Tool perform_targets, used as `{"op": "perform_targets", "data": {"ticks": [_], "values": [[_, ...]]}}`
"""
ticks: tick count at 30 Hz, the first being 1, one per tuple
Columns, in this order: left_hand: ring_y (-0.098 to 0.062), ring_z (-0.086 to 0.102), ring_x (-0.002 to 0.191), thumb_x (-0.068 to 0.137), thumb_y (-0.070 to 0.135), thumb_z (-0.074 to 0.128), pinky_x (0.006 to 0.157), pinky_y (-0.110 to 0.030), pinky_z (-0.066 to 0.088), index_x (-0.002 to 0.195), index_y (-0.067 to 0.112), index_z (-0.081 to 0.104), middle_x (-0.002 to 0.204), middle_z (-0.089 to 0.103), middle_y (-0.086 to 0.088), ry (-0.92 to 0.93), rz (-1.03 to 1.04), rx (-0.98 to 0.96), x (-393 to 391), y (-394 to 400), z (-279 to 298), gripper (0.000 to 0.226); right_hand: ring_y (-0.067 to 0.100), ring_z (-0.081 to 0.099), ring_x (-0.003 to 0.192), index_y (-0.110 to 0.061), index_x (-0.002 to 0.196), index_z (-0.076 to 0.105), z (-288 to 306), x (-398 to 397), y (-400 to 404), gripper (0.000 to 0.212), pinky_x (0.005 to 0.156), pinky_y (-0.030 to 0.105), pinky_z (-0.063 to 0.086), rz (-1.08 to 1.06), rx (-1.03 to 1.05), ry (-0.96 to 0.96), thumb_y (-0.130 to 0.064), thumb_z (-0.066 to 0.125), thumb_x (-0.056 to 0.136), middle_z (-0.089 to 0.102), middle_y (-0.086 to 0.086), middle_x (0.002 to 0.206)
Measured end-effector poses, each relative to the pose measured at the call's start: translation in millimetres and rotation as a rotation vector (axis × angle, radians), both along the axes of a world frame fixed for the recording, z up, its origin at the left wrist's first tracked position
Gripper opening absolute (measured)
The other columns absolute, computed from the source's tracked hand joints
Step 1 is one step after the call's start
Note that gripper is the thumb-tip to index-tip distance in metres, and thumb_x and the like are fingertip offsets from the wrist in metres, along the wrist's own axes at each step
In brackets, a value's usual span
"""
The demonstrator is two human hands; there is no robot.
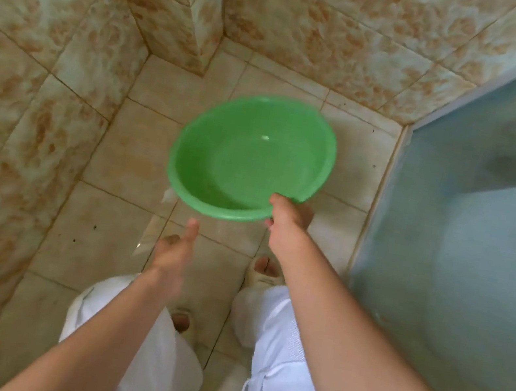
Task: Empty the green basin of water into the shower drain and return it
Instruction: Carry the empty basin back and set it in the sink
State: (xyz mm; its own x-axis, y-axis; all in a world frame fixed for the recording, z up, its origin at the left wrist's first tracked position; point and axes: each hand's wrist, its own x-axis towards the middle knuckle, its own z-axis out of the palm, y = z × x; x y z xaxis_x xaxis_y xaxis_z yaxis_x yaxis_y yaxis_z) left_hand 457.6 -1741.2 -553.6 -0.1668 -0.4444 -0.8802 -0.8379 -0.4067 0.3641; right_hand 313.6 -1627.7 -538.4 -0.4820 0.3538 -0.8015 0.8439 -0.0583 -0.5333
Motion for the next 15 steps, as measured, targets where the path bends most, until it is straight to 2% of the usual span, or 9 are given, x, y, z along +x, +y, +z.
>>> {"op": "perform_targets", "data": {"ticks": [1,2,4,5,8,10,13,15], "values": [[-0.03,0.057,0.118,0.087,0.061,0.056,0.11,-0.047,0.04,0.102,0.012,0.061,0.108,0.065,-0.002,-0.006,0.039,0.032,8,2,22,0.052,0.017,0.052,0.056,-0.015,0.076,0.054,19,13,7,0.023,0.044,0.022,0.043,-0.057,-0.042,-0.078,0.002,0.07,0.076,0.062,0.001,0.075],[-0.028,0.056,0.121,0.086,0.061,0.057,0.112,-0.046,0.038,0.106,0.013,0.06,0.11,0.064,-0.001,0.0,0.086,0.071,14,2,36,0.052,0.015,0.046,0.054,-0.015,0.077,0.056,32,25,12,0.023,0.041,0.019,0.038,-0.121,-0.096,-0.138,0.003,0.069,0.076,0.059,0.003,0.073],[-0.025,0.051,0.13,0.085,0.064,0.057,0.112,-0.041,0.039,0.134,0.006,0.049,0.135,0.057,-0.006,0.037,0.183,0.147,27,0,66,0.077,0.014,0.041,0.055,-0.015,0.08,0.056,61,45,26,0.024,0.041,0.019,0.035,-0.207,-0.138,-0.235,0.006,0.067,0.077,0.055,0.006,0.073],[-0.024,0.051,0.131,0.086,0.063,0.055,0.11,-0.039,0.041,0.141,0.001,0.042,0.141,0.052,-0.009,0.049,0.219,0.172,30,-2,83,0.083,0.014,0.04,0.055,-0.014,0.08,0.056,79,53,33,0.024,0.042,0.02,0.035,-0.22,-0.136,-0.266,0.007,0.066,0.076,0.053,0.006,0.072],[-0.024,0.055,0.126,0.092,0.054,0.054,0.103,-0.039,0.046,0.136,-0.002,0.049,0.138,0.057,-0.012,0.062,0.283,0.23,41,-10,129,0.071,0.014,0.038,0.055,-0.01,0.088,0.06,138,77,44,0.026,0.044,0.024,0.035,-0.224,-0.135,-0.314,0.01,0.066,0.074,0.05,0.006,0.071],[-0.026,0.058,0.121,0.095,0.048,0.054,0.1,-0.04,0.048,0.129,0.0,0.056,0.132,0.061,-0.015,0.045,0.248,0.255,46,-14,161,0.059,0.014,0.038,0.058,-0.006,0.099,0.063,179,89,48,0.03,0.047,0.024,0.036,-0.219,-0.132,-0.313,0.01,0.067,0.074,0.05,0.006,0.073],[-0.028,0.06,0.117,0.093,0.037,0.062,0.092,-0.04,0.051,0.118,-0.002,0.06,0.128,0.063,-0.019,0.024,0.185,0.276,50,-29,216,0.046,0.013,0.041,0.062,-0.003,0.094,0.064,245,101,53,0.021,0.051,0.023,0.042,-0.197,-0.212,-0.288,0.009,0.068,0.077,0.049,0.006,0.075],[-0.027,0.061,0.112,0.092,0.033,0.065,0.089,-0.038,0.051,0.121,-0.003,0.06,0.125,0.063,-0.018,0.062,0.151,0.269,51,-43,257,0.046,0.013,0.042,0.063,-0.004,0.092,0.062,286,111,57,0.019,0.053,0.022,0.044,-0.192,-0.274,-0.271,0.007,0.068,0.078,0.046,0.005,0.074]]}}
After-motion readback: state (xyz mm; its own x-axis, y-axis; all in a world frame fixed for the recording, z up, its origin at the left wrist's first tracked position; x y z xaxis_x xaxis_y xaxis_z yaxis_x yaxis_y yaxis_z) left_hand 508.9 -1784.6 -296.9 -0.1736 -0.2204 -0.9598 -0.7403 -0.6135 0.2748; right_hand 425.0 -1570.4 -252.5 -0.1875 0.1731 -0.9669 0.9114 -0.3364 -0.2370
